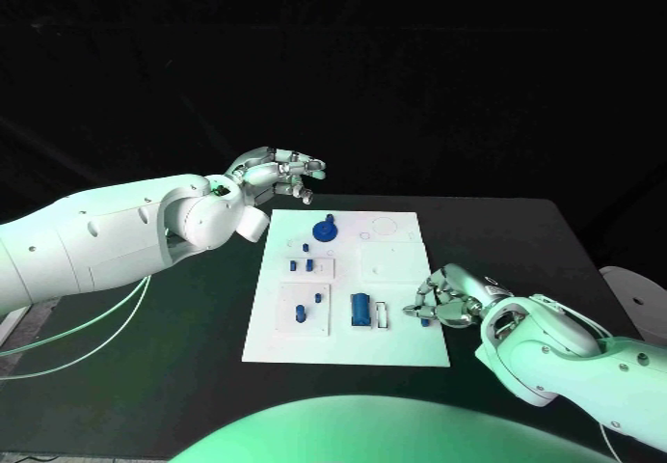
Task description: Assemble the parts on the task board
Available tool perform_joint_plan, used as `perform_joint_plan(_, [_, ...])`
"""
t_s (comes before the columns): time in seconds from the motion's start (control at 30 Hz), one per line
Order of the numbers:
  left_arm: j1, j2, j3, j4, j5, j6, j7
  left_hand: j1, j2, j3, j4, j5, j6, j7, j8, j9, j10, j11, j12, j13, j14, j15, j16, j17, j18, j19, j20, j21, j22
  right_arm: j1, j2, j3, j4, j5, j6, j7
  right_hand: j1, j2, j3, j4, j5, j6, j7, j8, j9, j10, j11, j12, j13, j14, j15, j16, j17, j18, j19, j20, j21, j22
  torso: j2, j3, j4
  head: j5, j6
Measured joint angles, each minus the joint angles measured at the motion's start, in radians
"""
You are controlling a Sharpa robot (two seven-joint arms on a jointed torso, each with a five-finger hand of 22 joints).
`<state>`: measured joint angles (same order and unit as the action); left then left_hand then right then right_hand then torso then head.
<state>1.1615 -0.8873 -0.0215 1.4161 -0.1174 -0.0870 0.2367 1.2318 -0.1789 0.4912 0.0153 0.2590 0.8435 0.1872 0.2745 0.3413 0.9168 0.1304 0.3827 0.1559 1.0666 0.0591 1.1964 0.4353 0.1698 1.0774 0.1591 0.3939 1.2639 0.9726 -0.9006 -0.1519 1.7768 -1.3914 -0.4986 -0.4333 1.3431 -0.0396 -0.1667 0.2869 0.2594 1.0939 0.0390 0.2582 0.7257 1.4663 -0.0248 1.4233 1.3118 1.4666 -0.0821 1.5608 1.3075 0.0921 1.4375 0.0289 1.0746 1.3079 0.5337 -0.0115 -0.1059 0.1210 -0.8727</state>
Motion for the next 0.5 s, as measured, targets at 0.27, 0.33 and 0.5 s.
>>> perform_joint_plan(0.27, [0.0,0.004,0.0,0.0,0.0,0.0,0.0,0.0,0.0,0.0,0.0,0.0,0.0,0.0,0.0,0.0,0.0,0.0,0.0,0.0,0.0,0.0,0.0,0.0,0.0,0.0,0.0,0.0,0.0,0.001,0.095,0.0,-0.035,-0.001,0.014,0.007,0.03,0.012,-0.008,-0.003,-0.012,0.031,-0.017,0.021,0.022,-0.001,-0.01,0.014,0.0,0.002,-0.01,0.0,0.0,0.0,0.008,-0.008,0.0,0.0,0.001,-0.0002,0.001,0.0,0.0])
perform_joint_plan(0.33, [0.0,0.004,0.0,0.0,0.0,0.0,0.0,0.0,0.0,0.0,0.0,0.0,0.0,0.0,0.0,0.0,0.0,0.0,0.0,0.0,0.0,0.0,0.0,0.0,0.0,0.0,0.0,0.0,0.0,0.001,0.112,0.0,-0.046,-0.002,0.022,0.007,0.04,0.013,-0.008,-0.003,-0.012,0.039,-0.019,0.024,0.028,-0.002,-0.014,0.017,0.0,-0.001,-0.013,0.0,0.0,0.0,0.008,-0.008,0.0,0.0,0.001,-0.0004,0.0009,0.0,0.0])
perform_joint_plan(0.5, [0.0,0.005,0.0,0.0,0.0,0.0,0.0,0.0,0.0,0.0,0.0,0.0,0.0,0.0,0.0,0.0,0.0,0.0,0.0,0.0,0.0,0.0,0.0,0.0,0.0,0.0,0.0,0.0,0.0,0.001,0.15,-0.001,-0.071,-0.002,0.042,0.008,0.047,0.021,-0.008,-0.003,-0.012,0.044,-0.023,0.028,0.036,-0.003,-0.015,0.027,0.0,-0.001,-0.017,0.0,0.0,0.0,0.011,-0.011,0.0,0.0,0.001,-0.0006,0.0008,0.002,0.0])
